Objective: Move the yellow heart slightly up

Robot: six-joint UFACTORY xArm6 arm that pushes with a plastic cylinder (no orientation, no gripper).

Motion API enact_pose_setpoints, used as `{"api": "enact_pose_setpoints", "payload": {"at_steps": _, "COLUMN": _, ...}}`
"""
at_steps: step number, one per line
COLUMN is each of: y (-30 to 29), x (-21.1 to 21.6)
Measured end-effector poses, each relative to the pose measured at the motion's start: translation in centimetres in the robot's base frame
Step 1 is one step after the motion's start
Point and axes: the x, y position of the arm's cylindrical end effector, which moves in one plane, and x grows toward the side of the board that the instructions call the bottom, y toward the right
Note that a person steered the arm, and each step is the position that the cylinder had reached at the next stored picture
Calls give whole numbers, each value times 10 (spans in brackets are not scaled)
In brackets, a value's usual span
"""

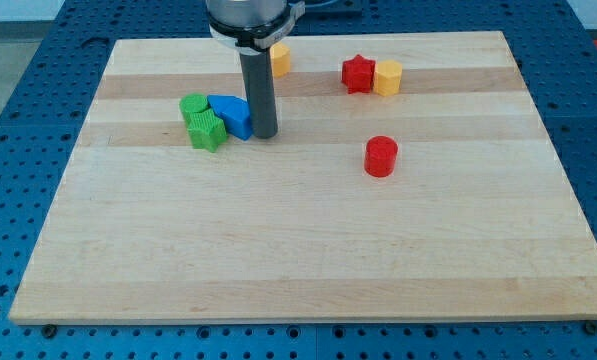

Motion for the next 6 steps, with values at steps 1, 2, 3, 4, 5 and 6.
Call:
{"api": "enact_pose_setpoints", "payload": {"at_steps": 1, "y": 26, "x": 0}}
{"api": "enact_pose_setpoints", "payload": {"at_steps": 2, "y": 44, "x": -12}}
{"api": "enact_pose_setpoints", "payload": {"at_steps": 3, "y": 36, "x": -46}}
{"api": "enact_pose_setpoints", "payload": {"at_steps": 4, "y": 32, "x": -90}}
{"api": "enact_pose_setpoints", "payload": {"at_steps": 5, "y": 24, "x": -125}}
{"api": "enact_pose_setpoints", "payload": {"at_steps": 6, "y": 9, "x": -151}}
